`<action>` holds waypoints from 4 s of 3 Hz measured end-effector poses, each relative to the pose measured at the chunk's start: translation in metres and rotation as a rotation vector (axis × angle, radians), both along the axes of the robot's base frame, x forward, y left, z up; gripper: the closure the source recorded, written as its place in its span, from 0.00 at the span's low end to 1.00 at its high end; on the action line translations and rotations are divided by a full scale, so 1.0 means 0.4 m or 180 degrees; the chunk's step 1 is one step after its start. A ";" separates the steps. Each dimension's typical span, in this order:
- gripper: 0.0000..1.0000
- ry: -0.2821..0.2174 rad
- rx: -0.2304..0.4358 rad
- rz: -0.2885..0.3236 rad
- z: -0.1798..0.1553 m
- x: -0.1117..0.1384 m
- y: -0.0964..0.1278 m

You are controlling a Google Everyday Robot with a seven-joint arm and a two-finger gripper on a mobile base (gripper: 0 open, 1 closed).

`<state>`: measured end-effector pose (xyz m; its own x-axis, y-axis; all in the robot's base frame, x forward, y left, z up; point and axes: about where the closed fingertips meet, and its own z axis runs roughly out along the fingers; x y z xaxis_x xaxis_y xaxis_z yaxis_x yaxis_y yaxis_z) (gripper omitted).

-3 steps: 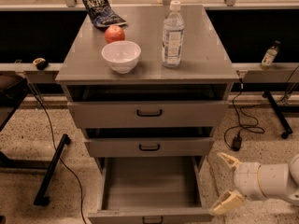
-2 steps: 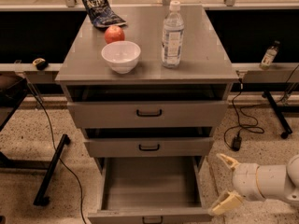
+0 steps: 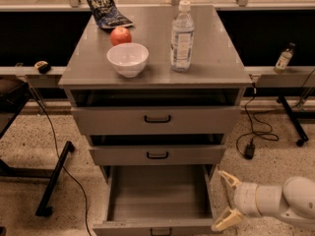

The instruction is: Close bottom drawer

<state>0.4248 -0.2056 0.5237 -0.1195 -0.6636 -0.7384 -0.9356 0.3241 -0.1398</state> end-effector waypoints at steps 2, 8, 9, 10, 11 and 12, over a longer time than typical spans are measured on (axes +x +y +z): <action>0.00 -0.0074 0.0234 0.0139 -0.245 0.016 -0.039; 0.50 -0.0392 -0.0383 0.0613 -0.652 -0.091 0.008; 0.73 -0.0392 -0.0383 0.0613 -0.652 -0.091 0.008; 1.00 -0.0315 -0.0389 0.0388 -0.780 -0.051 0.012; 1.00 -0.0235 -0.0455 0.0233 -0.882 -0.021 0.021; 1.00 -0.0156 -0.0495 0.0119 -0.949 -0.001 0.024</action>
Offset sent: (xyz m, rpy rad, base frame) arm -0.0030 -0.0258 -0.1014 0.2339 0.0253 0.1846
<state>0.4242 -0.1960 0.1439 -0.0589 -0.7736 -0.6309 -0.9375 0.2600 -0.2314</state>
